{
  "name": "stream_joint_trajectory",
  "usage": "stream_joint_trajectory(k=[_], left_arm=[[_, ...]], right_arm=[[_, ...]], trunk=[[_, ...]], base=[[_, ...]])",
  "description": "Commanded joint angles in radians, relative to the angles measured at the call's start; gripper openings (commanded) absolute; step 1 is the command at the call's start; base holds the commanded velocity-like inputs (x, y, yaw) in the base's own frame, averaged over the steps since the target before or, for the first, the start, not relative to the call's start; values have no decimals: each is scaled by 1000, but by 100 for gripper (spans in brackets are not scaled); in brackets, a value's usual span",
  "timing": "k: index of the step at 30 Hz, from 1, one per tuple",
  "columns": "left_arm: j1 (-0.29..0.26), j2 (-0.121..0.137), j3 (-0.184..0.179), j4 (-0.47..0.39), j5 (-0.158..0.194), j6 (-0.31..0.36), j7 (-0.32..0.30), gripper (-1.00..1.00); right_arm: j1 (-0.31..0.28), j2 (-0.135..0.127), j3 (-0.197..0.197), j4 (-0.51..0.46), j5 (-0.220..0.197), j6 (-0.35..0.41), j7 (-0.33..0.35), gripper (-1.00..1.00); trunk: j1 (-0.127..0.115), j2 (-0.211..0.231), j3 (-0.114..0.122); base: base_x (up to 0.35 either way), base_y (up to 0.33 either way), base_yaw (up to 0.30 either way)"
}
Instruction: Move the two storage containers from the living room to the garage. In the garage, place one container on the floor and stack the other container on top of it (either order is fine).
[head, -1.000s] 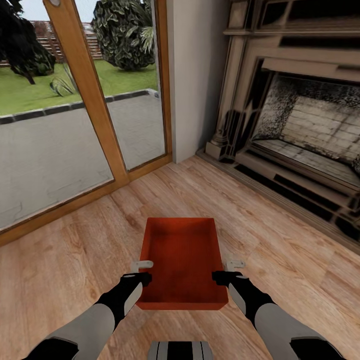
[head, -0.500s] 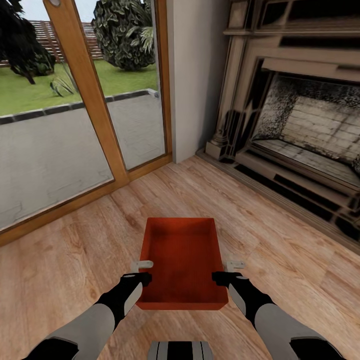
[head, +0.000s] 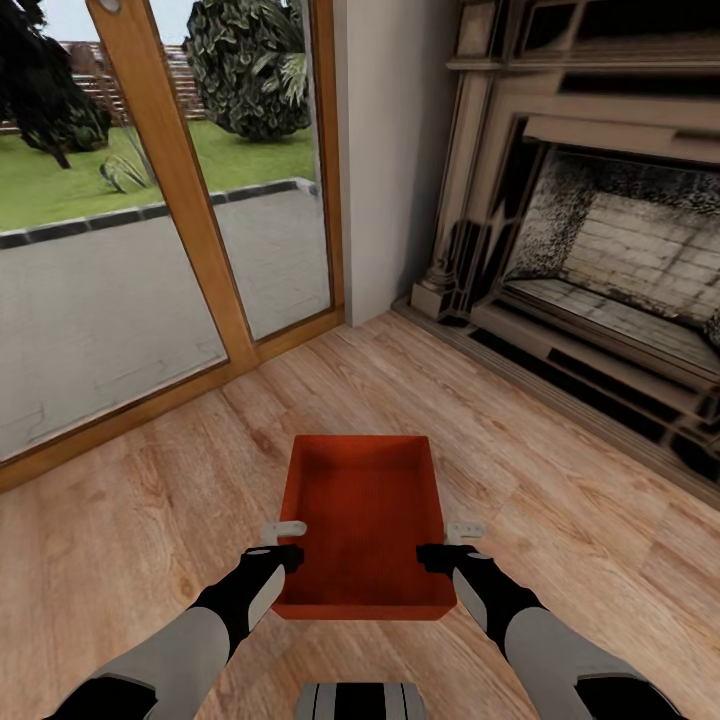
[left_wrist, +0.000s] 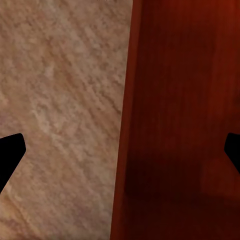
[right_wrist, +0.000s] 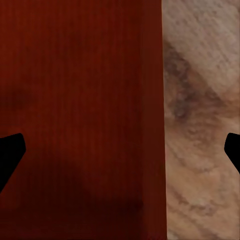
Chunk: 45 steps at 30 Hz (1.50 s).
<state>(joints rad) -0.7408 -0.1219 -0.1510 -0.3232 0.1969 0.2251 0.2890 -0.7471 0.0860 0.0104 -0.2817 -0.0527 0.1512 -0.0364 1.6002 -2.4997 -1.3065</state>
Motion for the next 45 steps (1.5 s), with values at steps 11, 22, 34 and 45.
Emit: stream_joint_trajectory(k=[11,22,34,45], left_arm=[[0,1,-9,-1,12,8,13,100],[0,2,-7,-2,17,7,16,-100],[0,0,-7,-5,11,8,21,-100],[0,1,-9,-4,13,8,14,-100]], right_arm=[[0,1,0,-2,-6,4,-5,-100],[0,1,0,-2,-10,-6,-5,-100],[0,0,0,-2,-10,-18,-7,-100],[0,0,0,-2,-9,-18,-6,-100]], trunk=[[0,0,-1],[0,0,-1],[0,0,-1],[-27,49,21]], base=[[0,0,0],[0,0,0],[0,0,0],[0,0,0]])
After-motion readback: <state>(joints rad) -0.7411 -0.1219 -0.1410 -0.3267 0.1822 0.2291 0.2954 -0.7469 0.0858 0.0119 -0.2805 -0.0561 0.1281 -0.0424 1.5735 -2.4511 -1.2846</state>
